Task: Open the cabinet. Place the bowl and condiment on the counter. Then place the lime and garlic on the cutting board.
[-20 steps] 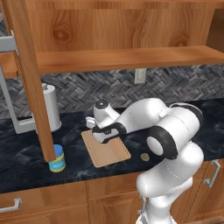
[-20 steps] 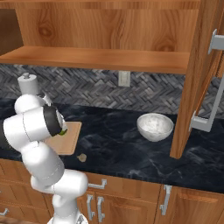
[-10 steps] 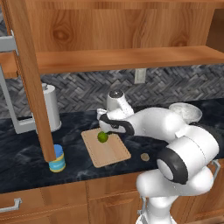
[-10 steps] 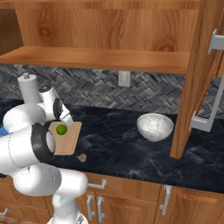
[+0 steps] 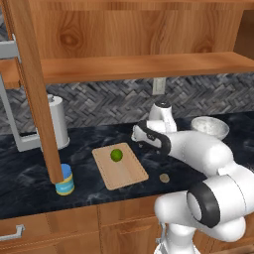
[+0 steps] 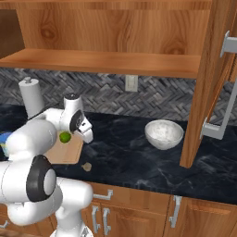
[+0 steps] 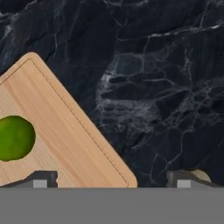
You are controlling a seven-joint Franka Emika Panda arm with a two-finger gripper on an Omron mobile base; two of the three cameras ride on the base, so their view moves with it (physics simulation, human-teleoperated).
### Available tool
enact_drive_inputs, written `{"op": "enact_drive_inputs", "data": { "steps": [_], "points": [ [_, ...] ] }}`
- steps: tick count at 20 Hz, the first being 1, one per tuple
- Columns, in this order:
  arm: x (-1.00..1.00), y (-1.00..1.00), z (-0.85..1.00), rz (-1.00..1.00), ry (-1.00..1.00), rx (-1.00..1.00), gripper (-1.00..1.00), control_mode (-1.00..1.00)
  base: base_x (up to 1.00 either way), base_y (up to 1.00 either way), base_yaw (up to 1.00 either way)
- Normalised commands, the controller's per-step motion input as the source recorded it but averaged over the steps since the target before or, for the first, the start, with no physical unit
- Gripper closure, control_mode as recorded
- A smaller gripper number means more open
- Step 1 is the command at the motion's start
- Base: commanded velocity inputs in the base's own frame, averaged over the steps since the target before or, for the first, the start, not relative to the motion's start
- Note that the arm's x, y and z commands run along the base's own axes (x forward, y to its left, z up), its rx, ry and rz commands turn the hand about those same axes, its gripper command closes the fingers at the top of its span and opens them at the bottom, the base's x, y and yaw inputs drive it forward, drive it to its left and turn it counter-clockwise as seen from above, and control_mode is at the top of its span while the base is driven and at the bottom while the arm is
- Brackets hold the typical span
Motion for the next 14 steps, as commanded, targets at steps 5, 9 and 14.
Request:
{"op": "enact_drive_inputs", "data": {
  "steps": [5, 9, 14],
  "points": [
    [0.01, -0.09, 0.00, 0.04, 0.40, 0.03, -1.00, -1.00, 0.00, 0.00, 0.00],
    [0.01, -0.04, 0.01, 0.04, 0.41, 0.00, -1.00, -1.00, 0.00, 0.00, 0.00],
    [-0.41, -0.42, 0.00, 0.05, 0.32, 0.01, -1.00, -1.00, 0.00, 0.00, 0.00]
  ]
}}
